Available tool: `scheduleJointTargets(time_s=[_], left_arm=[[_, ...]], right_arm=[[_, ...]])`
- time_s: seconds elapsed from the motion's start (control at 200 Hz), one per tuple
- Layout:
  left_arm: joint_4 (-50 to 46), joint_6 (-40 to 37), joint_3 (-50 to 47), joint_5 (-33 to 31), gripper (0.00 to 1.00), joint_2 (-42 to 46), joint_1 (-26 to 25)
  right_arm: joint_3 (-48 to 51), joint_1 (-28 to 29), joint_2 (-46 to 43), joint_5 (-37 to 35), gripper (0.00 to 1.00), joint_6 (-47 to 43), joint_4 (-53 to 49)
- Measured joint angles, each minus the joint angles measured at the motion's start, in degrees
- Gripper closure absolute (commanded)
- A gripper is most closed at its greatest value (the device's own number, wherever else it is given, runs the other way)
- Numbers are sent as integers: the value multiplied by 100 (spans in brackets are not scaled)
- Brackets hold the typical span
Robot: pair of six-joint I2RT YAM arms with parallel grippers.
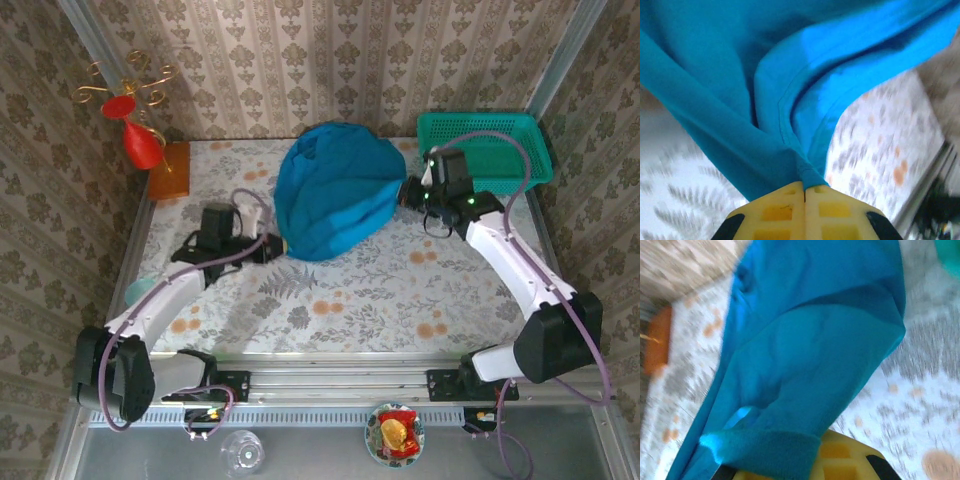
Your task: Fold the inside-out t-shirt
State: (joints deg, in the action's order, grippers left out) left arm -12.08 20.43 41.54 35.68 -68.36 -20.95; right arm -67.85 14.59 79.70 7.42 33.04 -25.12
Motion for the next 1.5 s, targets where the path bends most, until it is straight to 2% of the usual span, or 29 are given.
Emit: scheduleJointTargets(time_s=[0.15,0.245,0.465,0.72,0.845,1.03,1.24,1.385,1.5], left_arm=[[-367,-284,-109,-168,64,-302,-439],[-546,-411,26,-313,57,-428,-811],[-492,-597,962,-426,53,-981,-1432],[160,-828,2234,-415,48,-2618,-2011],[396,-911,2811,-348,45,-3405,-2162],[540,-1005,3373,-140,40,-4098,-2188],[874,-1021,3576,116,41,-4446,-2291],[990,-1010,3764,4,47,-4780,-2321],[999,-1032,3762,-291,56,-4848,-2321]], right_arm=[[640,186,7,232,100,-2,-129],[802,348,7,354,100,-4,-118],[1266,586,-2,557,100,22,11],[1497,599,-256,651,100,216,142],[1497,599,-483,608,100,245,122],[1497,599,-815,393,100,258,-57],[1482,599,-1060,208,100,256,-308],[1453,597,-1217,120,100,256,-420],[1434,581,-1309,22,100,256,-535]])
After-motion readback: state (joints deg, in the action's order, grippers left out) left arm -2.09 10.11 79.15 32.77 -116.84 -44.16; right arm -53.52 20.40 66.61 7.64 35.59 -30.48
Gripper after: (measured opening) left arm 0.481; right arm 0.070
